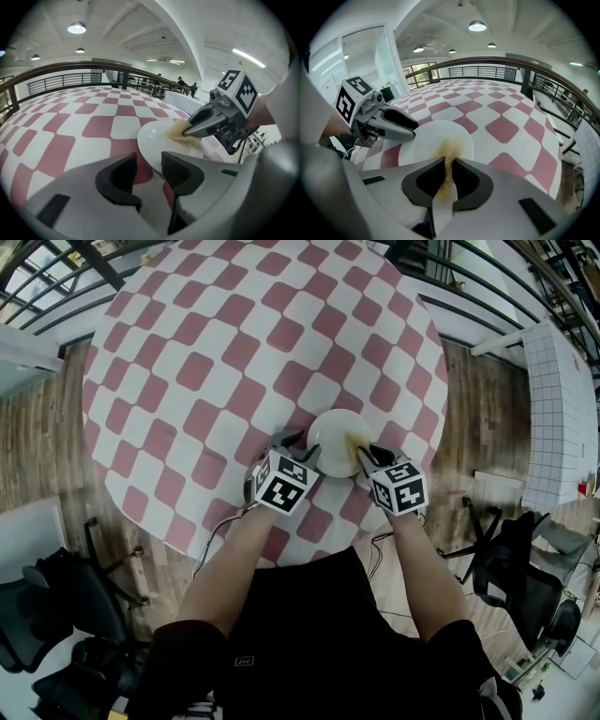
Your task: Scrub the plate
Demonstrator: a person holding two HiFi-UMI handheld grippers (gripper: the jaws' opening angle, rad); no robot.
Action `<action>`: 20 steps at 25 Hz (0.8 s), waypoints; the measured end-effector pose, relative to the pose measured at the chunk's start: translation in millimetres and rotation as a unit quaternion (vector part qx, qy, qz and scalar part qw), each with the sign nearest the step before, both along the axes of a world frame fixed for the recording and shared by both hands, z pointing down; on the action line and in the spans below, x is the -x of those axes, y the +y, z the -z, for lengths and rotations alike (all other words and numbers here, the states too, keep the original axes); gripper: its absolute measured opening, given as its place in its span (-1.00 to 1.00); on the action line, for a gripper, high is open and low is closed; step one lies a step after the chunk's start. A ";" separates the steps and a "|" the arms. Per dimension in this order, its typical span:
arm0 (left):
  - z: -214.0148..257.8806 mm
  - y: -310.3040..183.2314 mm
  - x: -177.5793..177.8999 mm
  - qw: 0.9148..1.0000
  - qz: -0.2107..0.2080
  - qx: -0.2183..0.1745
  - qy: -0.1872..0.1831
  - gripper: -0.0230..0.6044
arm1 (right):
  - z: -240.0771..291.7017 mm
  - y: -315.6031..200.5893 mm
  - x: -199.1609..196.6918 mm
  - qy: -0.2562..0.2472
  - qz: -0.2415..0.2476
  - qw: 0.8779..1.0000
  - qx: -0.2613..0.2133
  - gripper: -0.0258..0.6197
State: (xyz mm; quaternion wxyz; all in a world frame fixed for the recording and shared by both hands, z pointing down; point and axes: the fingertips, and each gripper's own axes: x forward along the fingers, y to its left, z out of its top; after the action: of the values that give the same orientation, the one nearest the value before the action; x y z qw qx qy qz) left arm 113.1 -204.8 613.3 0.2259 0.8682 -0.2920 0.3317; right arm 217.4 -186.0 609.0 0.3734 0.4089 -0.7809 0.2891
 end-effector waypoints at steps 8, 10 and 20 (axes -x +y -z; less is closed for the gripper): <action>0.1 1.0 -1.6 1.000 -0.001 0.000 0.000 -0.40 | 4.5 -10.3 -20.7 0.020 -0.025 0.999 -0.021 -0.76; 0.4 0.9 -1.5 1.000 -0.001 0.000 0.000 -0.40 | 7.4 -18.2 -37.6 0.037 -0.048 0.998 -0.028 -0.75; 0.0 0.2 0.5 1.000 -0.001 0.000 -0.001 -0.40 | 30.0 -45.1 36.5 -0.020 0.006 0.999 -0.047 -0.75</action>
State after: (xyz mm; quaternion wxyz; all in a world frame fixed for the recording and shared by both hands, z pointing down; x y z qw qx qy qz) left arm 112.6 -204.6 613.3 0.2256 0.8677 -0.2917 0.3332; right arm 180.9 -231.1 579.0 0.3402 0.4155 -0.8031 0.2581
